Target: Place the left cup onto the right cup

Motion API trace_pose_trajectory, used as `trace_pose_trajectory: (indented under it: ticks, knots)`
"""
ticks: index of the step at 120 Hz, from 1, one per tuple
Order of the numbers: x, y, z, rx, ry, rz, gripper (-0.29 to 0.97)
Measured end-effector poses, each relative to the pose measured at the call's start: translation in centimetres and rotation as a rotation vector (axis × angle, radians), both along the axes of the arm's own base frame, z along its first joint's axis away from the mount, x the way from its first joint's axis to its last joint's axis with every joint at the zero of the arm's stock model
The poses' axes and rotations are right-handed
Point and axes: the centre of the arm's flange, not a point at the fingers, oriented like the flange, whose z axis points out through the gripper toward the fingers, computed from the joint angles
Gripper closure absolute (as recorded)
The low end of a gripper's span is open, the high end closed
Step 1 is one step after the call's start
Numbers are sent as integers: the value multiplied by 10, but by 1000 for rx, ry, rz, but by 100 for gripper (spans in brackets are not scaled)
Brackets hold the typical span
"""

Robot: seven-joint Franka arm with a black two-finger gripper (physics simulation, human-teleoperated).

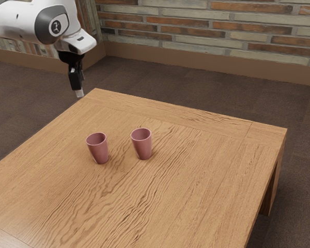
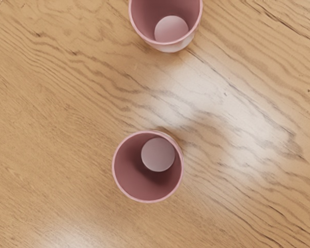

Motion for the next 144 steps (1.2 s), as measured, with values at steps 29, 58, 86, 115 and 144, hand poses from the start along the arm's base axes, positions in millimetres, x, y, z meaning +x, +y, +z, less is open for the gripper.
trace_pose_trajectory:
  ticks: [29, 58, 86, 115, 144]
  knots:
    - [7, 27, -26, -14, 38, 43, 0]
    - [44, 27, -73, 14, 79, 5, 0]
    - [66, 47, -127, 2, 123, -4, 0]
    - [80, 52, -182, -18, 149, -40, 0]
    - [90, 49, -222, -25, 151, -81, 0]
